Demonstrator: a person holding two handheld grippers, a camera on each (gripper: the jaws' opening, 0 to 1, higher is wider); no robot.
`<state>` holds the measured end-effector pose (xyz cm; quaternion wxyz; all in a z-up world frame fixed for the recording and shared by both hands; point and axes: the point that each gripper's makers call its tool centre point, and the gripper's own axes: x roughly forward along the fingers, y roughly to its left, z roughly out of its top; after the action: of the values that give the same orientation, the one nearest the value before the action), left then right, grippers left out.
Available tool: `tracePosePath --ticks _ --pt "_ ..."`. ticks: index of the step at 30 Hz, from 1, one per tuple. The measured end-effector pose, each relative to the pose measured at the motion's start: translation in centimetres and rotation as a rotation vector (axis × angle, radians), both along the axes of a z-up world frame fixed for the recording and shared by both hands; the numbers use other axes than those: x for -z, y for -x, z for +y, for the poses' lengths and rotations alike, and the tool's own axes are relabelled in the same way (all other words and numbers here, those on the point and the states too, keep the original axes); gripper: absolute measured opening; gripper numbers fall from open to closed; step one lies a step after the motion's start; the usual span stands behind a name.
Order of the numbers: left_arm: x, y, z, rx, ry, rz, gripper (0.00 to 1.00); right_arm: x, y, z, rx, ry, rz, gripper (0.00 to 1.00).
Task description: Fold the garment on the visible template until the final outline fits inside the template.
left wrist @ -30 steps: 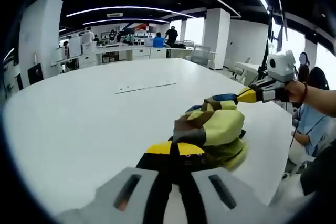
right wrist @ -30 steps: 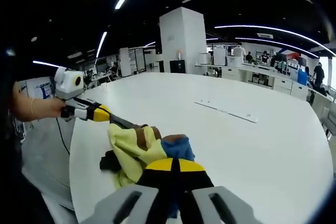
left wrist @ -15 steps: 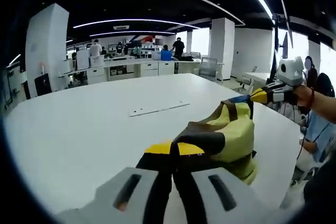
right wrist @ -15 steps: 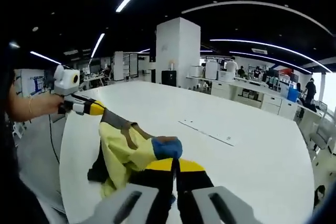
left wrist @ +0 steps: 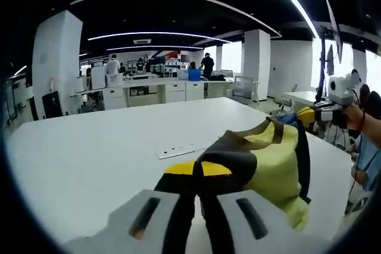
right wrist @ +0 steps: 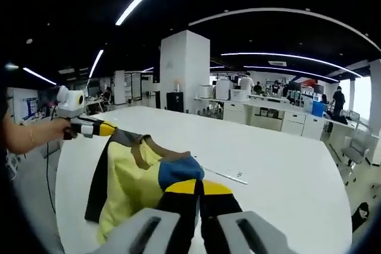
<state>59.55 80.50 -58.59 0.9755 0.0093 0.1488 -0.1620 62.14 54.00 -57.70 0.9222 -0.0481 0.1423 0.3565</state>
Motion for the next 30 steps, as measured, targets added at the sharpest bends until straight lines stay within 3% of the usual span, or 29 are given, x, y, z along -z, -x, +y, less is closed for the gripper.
tracePosePath --ticks 2,6,8,10,11,13,17,20,23,27,30 --pt "1.0 -1.3 0.8 -0.076 0.020 0.031 0.00 0.5 -1.0 0.0 0.022 -0.006 0.019 0.00" --pt "2.1 -3.9 0.4 -0.100 0.031 0.030 0.00 2.3 -3.2 0.0 0.079 -0.047 0.082 0.00" --pt "2.9 -4.8 0.3 -0.116 0.038 0.046 0.00 3.0 -4.2 0.0 0.094 -0.039 0.082 0.00" --pt "4.1 -5.9 0.5 -0.136 0.011 0.060 0.00 4.3 -5.2 -0.3 0.131 -0.038 0.112 0.00" --pt "5.3 -6.5 0.6 -0.151 0.023 0.100 0.00 4.9 -5.8 -0.5 0.149 -0.035 0.110 0.00" --pt "6.7 -7.8 0.5 -0.145 0.039 0.118 0.00 6.4 -6.7 -0.5 0.167 -0.036 0.157 0.00" --pt "8.8 -9.2 0.7 -0.165 0.032 0.151 0.00 9.2 -8.9 -0.9 0.206 -0.001 0.185 0.00" --pt "11.0 -10.3 1.1 -0.179 -0.041 0.189 0.00 10.9 -9.9 -1.0 0.236 -0.021 0.231 0.00" --pt "12.3 -11.5 1.1 -0.180 -0.015 0.205 0.00 13.1 -11.0 -1.1 0.264 -0.013 0.284 0.00" --pt "14.7 -12.1 1.1 -0.183 -0.061 0.258 0.00 15.1 -12.2 -0.8 0.282 0.002 0.309 0.00" --pt "15.7 -12.3 1.2 -0.183 -0.071 0.279 0.00 15.9 -12.5 -0.2 0.245 0.028 0.293 0.00"
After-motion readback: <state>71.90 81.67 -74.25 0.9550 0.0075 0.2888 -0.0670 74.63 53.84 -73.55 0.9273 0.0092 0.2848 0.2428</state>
